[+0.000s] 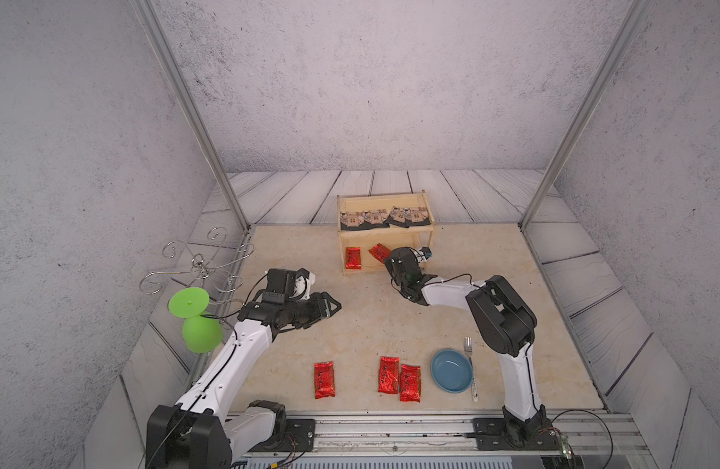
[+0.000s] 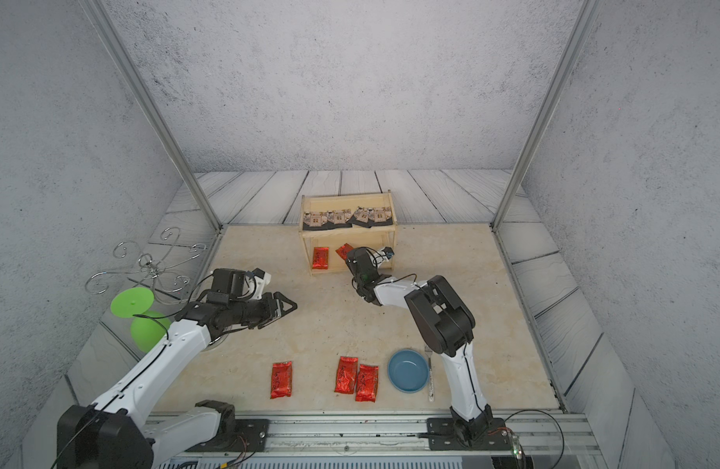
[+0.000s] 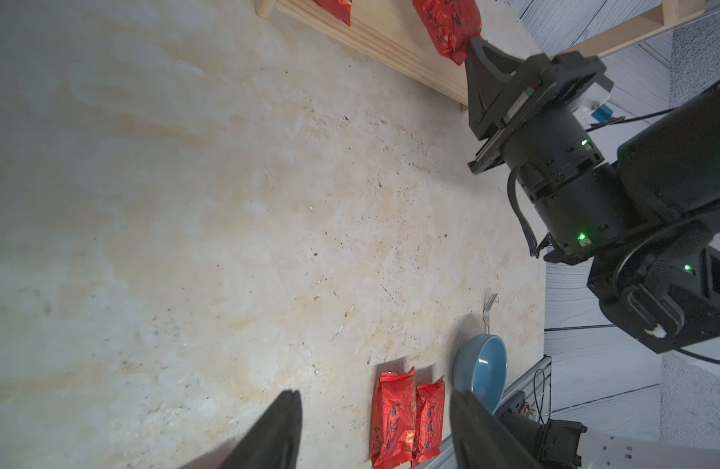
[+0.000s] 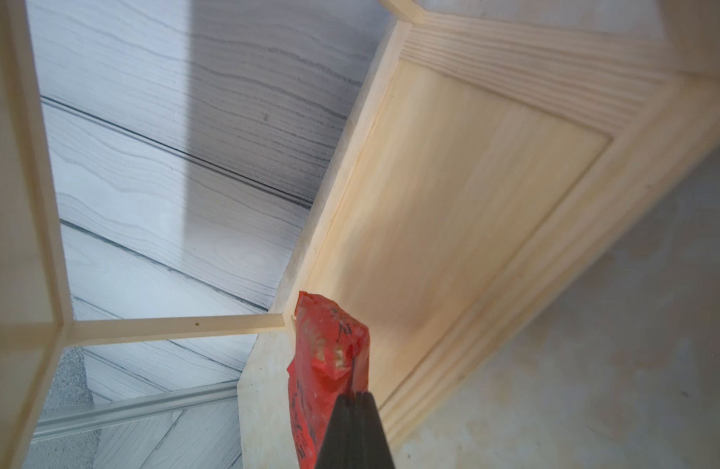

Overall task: Place the tea bags on the shelf by color
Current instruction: Place the tea bag on the shelf.

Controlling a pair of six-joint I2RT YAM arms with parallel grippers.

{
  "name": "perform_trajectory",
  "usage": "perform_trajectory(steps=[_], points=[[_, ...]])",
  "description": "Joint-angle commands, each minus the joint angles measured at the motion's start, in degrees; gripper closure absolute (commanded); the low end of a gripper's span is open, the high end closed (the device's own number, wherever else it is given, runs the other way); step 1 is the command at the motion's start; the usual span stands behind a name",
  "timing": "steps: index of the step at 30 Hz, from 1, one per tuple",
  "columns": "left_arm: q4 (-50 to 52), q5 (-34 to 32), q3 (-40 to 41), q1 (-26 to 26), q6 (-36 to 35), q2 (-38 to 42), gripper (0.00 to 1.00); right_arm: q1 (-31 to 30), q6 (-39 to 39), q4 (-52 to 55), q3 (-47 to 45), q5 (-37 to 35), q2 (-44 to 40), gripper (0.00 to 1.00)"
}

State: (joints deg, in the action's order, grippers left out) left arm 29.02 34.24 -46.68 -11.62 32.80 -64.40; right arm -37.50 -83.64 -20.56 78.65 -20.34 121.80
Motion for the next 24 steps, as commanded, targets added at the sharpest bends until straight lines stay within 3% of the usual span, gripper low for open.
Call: perform_trajectory(steps=[1, 16, 24], points=[[1.03, 0.92, -1.20, 0.54, -1.39, 1.16, 0.37, -0.45, -1.64, 1.93, 3.77, -2.91, 2.66, 1.00], [0.28, 1.71, -0.96, 0.53, -0.86, 0.47, 0.38, -0.98, -3.51, 3.84, 11.99, -2.36, 9.97, 1.00], [-0.01, 1.97, -0.96, 0.63, -0.74, 0.24, 0.38, -1.60, -4.01, 4.47, 14.81, -1.68, 12.43, 0.92]])
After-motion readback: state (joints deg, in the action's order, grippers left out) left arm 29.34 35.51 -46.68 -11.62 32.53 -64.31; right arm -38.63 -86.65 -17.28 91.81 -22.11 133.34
